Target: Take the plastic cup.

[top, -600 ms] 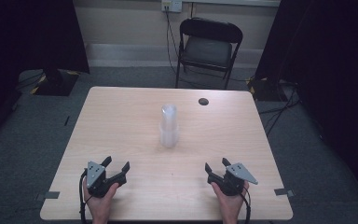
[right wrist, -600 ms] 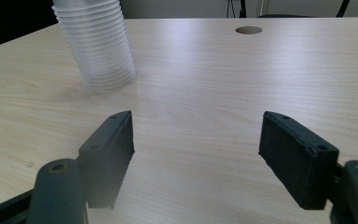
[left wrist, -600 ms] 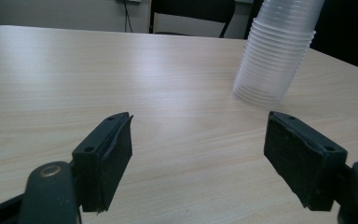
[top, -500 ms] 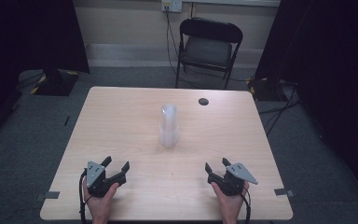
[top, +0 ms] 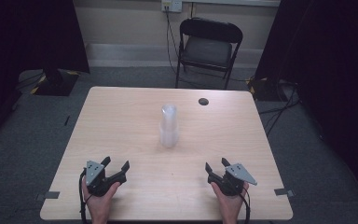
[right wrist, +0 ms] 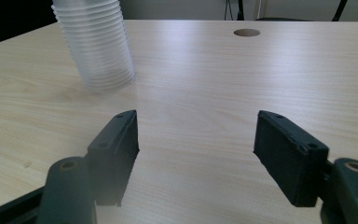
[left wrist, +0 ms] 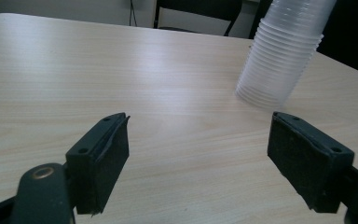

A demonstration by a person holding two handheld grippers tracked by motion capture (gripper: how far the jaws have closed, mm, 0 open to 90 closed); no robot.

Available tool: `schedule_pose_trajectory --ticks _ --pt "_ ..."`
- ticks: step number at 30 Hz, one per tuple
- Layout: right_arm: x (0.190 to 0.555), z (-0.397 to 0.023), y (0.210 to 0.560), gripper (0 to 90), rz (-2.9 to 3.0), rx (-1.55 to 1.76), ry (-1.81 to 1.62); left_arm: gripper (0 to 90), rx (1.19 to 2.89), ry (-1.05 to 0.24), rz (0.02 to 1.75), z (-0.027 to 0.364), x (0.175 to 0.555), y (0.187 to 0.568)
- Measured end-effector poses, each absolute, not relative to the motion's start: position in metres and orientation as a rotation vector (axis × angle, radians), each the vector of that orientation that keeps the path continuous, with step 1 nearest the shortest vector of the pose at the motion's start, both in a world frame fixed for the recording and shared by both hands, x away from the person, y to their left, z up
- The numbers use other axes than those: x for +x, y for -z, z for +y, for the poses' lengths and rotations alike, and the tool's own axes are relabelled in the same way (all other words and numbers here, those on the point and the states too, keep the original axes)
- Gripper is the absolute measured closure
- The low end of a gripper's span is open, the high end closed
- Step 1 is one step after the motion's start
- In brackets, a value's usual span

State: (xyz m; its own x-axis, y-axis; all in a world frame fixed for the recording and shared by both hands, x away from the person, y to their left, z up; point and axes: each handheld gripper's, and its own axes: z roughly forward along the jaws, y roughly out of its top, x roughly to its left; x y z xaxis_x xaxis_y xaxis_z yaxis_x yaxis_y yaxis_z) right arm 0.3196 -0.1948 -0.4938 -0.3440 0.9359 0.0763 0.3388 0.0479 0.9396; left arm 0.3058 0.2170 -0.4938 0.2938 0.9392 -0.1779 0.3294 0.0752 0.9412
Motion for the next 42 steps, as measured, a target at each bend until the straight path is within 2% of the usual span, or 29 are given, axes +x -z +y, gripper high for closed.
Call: schedule_pose_trajectory --ticks 15,32,42 --pt "0.318 -0.195 0.494 31.4 1.741 1.272 -1.322 21.9 1.510 -0.700 1.184 0.208 0.319 0.479" --pt "0.317 -0.197 0.494 31.0 1.739 1.269 -1.334 24.3 1.604 -0.648 1.041 0.177 0.349 0.442" --pt "0.317 -0.195 0.494 23.7 1.739 1.255 -1.315 24.9 1.617 -0.667 0.987 0.168 0.366 0.419"
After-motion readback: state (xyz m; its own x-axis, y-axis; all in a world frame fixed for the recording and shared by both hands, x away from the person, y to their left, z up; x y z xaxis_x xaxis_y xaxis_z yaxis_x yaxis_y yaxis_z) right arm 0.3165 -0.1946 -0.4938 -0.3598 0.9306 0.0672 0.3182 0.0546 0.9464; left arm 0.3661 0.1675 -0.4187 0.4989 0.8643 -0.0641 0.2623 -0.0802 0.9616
